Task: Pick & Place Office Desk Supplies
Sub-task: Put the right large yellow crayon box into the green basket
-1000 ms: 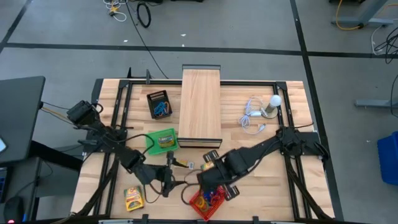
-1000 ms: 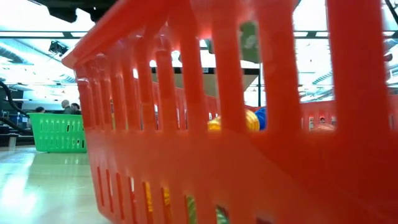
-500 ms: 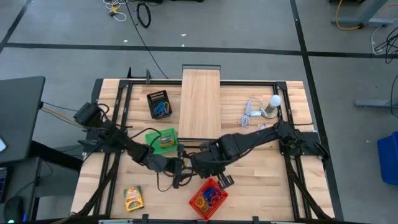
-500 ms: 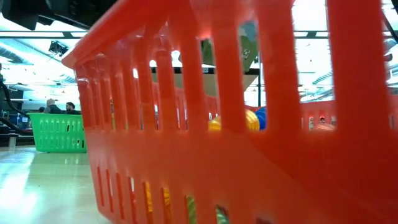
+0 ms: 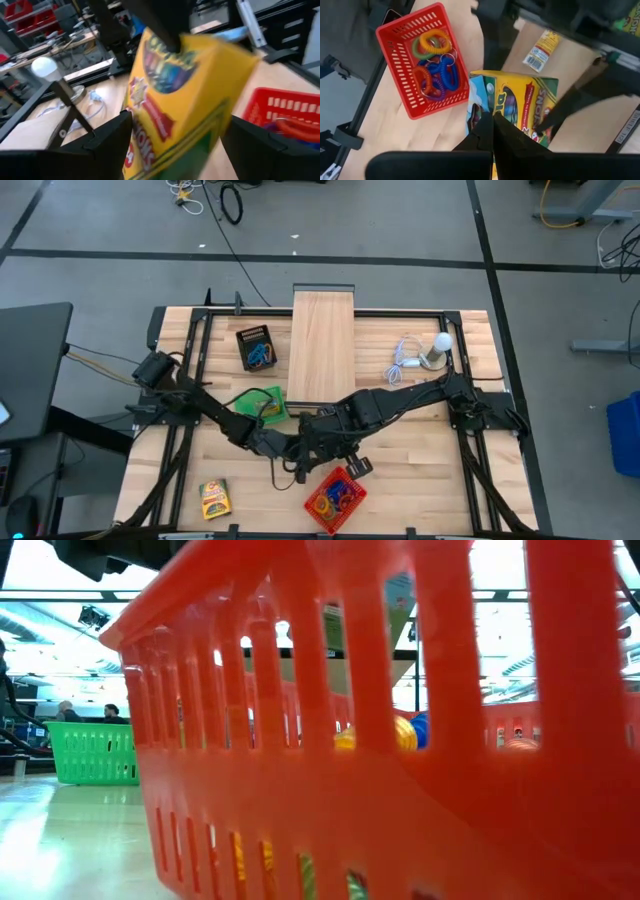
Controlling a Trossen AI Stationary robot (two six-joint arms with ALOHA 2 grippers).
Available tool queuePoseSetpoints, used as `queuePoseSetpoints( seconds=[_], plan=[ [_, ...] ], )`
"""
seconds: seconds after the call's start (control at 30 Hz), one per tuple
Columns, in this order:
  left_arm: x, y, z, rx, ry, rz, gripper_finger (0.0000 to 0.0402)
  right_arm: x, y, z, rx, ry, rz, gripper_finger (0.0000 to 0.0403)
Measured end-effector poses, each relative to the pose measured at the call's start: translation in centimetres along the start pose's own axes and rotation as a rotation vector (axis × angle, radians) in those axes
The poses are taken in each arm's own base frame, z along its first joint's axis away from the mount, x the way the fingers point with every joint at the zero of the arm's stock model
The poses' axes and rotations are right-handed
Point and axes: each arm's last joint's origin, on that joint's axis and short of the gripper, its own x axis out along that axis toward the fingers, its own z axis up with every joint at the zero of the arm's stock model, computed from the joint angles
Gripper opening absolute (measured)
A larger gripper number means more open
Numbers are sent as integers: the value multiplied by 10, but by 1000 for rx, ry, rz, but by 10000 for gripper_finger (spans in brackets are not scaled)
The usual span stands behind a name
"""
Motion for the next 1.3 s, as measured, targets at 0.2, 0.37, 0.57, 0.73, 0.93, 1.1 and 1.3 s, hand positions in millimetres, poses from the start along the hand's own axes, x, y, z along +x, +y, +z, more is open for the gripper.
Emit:
queuePoseSetpoints(
  seconds=[0.2, 0.37, 0.57, 0.73, 0.93, 1.1, 1.3],
  plan=[
    [2, 1, -3, 19, 39, 56, 249, 1, 4, 1, -10, 0, -5, 0],
    [-2, -6, -1, 73, 40, 69, 140, 1, 6, 3, -20, -18, -9, 0],
    [-7, -12, 0, 133, 46, 117, 107, 1, 5, 5, -41, -36, -54, 0],
    [-7, -12, 0, 132, 48, 134, 107, 1, 4, 5, -42, -35, -68, 10],
    [-7, -11, 0, 127, 49, 145, 107, 0, 3, 4, -3, -20, -156, 76],
    [-8, -11, 0, 121, 53, 160, 107, 0, 4, 5, -6, -25, -202, 158],
    [-12, -15, 3, 117, 34, 167, 107, -10, 15, 9, -56, -90, -280, 214]
  ],
)
